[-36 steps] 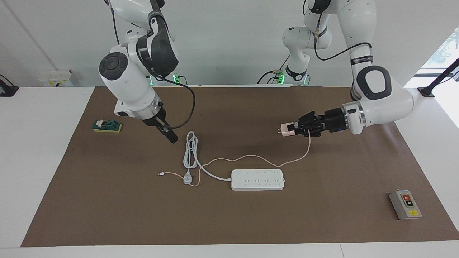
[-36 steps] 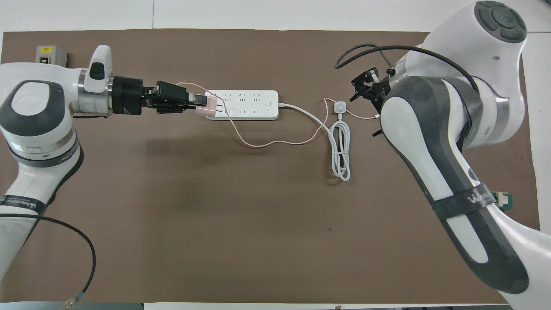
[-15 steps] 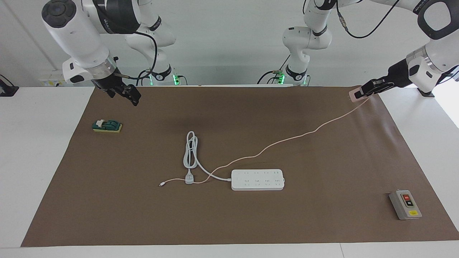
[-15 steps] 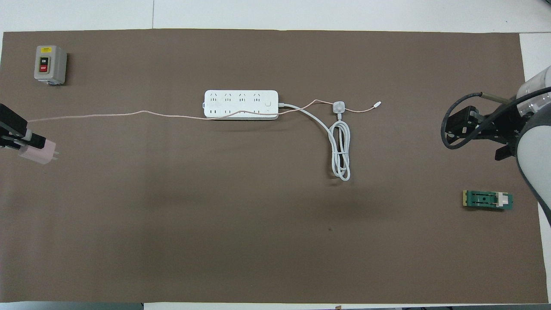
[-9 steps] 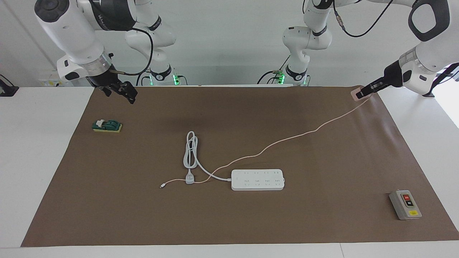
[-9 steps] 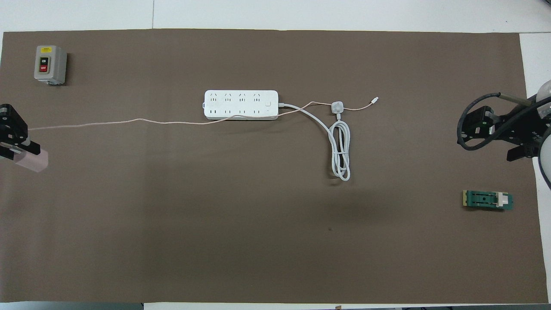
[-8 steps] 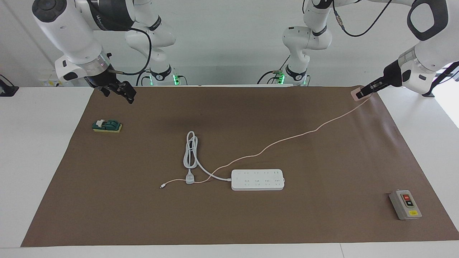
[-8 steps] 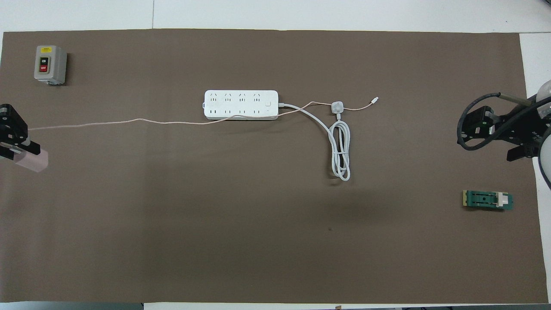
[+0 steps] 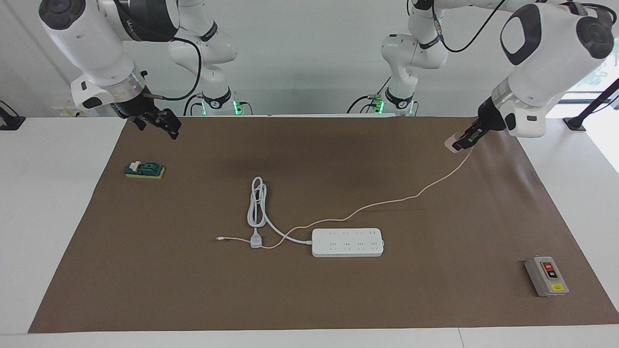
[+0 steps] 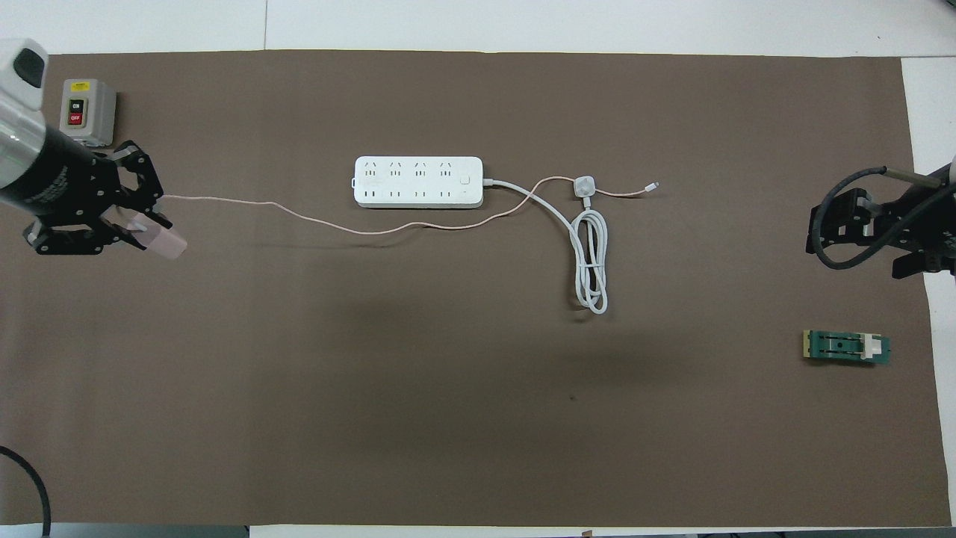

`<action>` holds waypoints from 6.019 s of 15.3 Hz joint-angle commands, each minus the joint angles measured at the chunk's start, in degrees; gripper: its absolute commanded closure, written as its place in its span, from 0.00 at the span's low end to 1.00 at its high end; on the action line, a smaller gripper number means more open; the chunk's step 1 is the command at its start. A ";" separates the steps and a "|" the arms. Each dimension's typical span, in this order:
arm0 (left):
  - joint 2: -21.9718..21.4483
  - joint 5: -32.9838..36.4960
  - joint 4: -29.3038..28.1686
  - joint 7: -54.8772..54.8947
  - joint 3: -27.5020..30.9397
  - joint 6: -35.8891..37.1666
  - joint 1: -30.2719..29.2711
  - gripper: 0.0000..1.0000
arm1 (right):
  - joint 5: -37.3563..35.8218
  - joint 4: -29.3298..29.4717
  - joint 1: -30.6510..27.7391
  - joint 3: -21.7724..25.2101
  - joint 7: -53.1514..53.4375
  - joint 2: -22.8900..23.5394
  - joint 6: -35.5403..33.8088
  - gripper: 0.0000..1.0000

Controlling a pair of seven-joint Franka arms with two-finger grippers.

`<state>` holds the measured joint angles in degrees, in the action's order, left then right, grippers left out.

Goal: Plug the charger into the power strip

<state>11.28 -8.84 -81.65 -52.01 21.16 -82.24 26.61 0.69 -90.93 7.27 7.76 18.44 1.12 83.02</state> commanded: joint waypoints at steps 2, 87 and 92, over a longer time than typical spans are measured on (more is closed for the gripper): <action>-0.82 4.26 -9.03 -13.96 0.55 -10.55 5.46 1.00 | -0.51 -1.61 -1.03 -0.99 -0.95 -1.65 0.21 0.00; 24.14 1.98 -0.52 -42.57 0.02 -32.37 15.31 1.00 | -0.43 -1.61 -1.03 -0.99 -1.03 -1.65 0.21 0.00; 24.32 1.89 -1.67 -41.16 -0.06 -33.33 15.31 1.00 | -0.43 -1.61 -1.03 -0.99 -1.03 -1.65 0.21 0.00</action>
<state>34.57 -6.32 -82.92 -94.95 21.02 -116.18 41.68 0.69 -90.94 7.27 7.74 18.44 0.97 83.02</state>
